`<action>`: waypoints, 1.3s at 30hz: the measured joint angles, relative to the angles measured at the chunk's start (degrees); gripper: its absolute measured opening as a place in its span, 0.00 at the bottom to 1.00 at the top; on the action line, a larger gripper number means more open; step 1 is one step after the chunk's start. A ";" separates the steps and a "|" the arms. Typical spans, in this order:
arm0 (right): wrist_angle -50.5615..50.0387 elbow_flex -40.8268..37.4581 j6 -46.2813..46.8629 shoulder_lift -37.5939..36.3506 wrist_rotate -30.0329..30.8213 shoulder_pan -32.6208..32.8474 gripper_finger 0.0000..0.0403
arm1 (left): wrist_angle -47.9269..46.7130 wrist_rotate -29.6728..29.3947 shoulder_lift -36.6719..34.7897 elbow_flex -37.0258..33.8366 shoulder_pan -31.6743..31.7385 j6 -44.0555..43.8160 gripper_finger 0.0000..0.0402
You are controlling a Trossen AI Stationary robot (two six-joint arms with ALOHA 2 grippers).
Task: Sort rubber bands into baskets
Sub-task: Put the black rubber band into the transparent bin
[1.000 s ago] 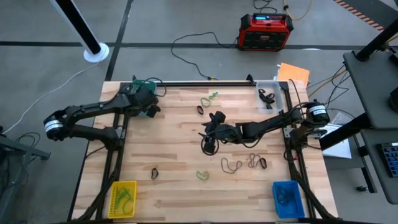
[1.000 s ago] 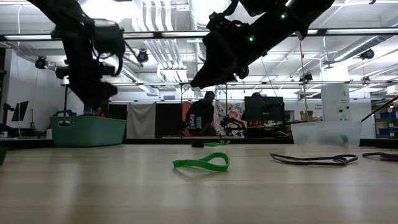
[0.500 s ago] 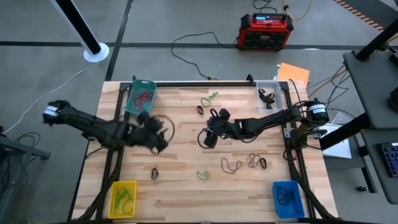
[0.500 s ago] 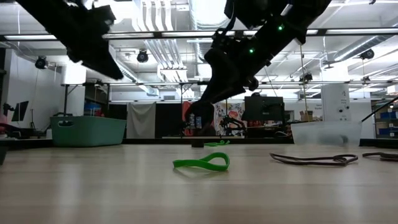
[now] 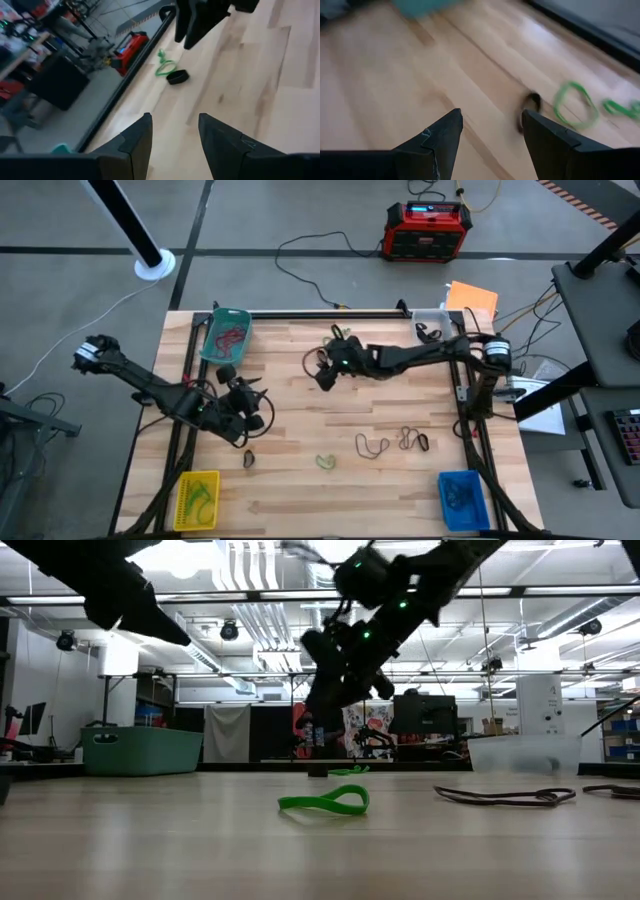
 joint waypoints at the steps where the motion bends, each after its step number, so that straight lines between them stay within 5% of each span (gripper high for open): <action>1: -3.46 1.86 -0.05 1.27 0.06 -0.45 0.50 | -0.19 -0.11 -0.01 -0.12 0.01 0.82 0.36; 14: -21.85 20.16 2.66 14.55 -1.19 -5.17 0.50 | 0.97 -1.21 -2.59 -7.02 0.01 3.78 0.36; 34: -19.40 20.61 3.54 21.27 -4.90 -7.09 0.50 | 1.61 -3.25 -3.84 -8.20 0.01 3.74 0.36; 39: -19.48 20.59 3.52 21.33 -4.42 -6.98 0.42 | 1.84 -3.29 -3.63 -8.20 0.01 3.74 0.36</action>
